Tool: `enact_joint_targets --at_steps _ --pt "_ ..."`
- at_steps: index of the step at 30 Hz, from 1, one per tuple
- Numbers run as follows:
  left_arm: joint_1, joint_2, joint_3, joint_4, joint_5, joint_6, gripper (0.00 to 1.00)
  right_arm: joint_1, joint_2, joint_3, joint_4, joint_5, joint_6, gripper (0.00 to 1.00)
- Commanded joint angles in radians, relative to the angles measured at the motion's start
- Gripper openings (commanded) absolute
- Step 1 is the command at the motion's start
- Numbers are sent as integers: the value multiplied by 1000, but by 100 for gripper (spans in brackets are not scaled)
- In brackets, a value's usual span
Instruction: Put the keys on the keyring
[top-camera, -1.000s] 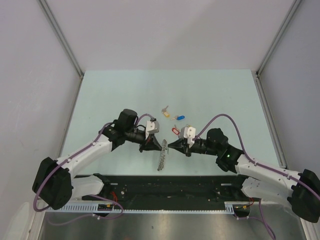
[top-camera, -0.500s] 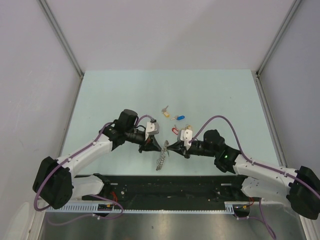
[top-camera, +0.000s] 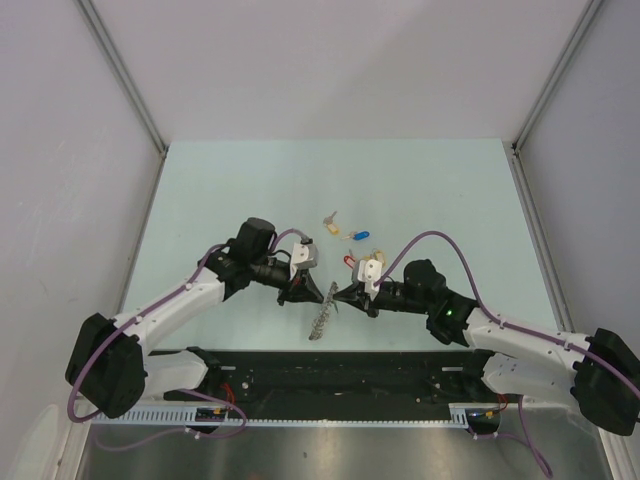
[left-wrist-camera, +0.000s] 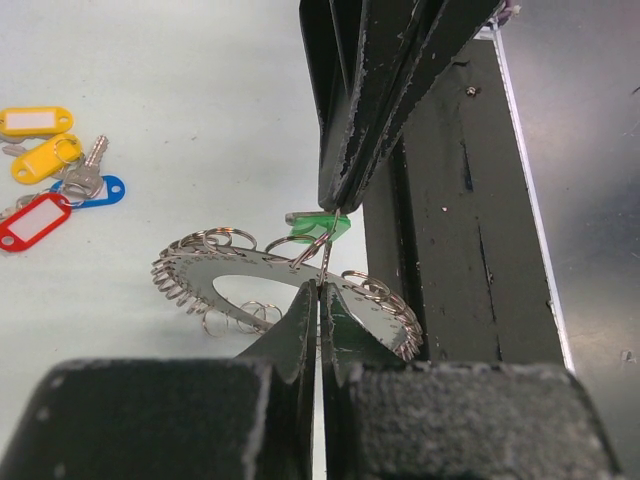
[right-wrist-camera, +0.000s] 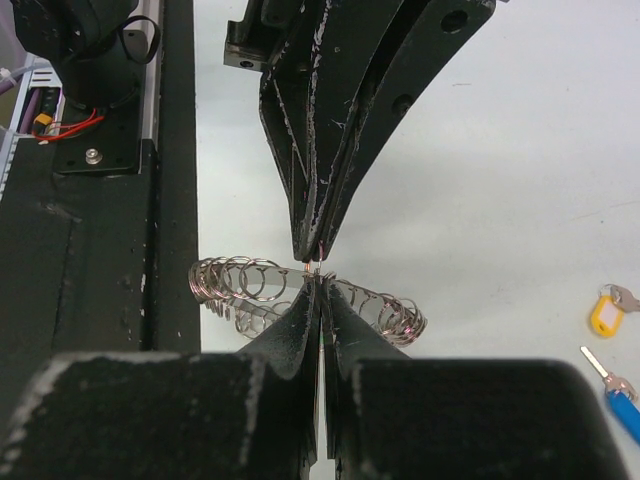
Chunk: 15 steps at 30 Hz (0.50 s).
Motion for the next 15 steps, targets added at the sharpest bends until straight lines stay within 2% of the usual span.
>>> enact_joint_targets --at_steps 1,15 --pt "6 -8 39 20 57 3 0 9 6 3 48 25 -12 0" --pt "4 -2 36 40 57 -22 0 12 8 3 59 16 -7 0"
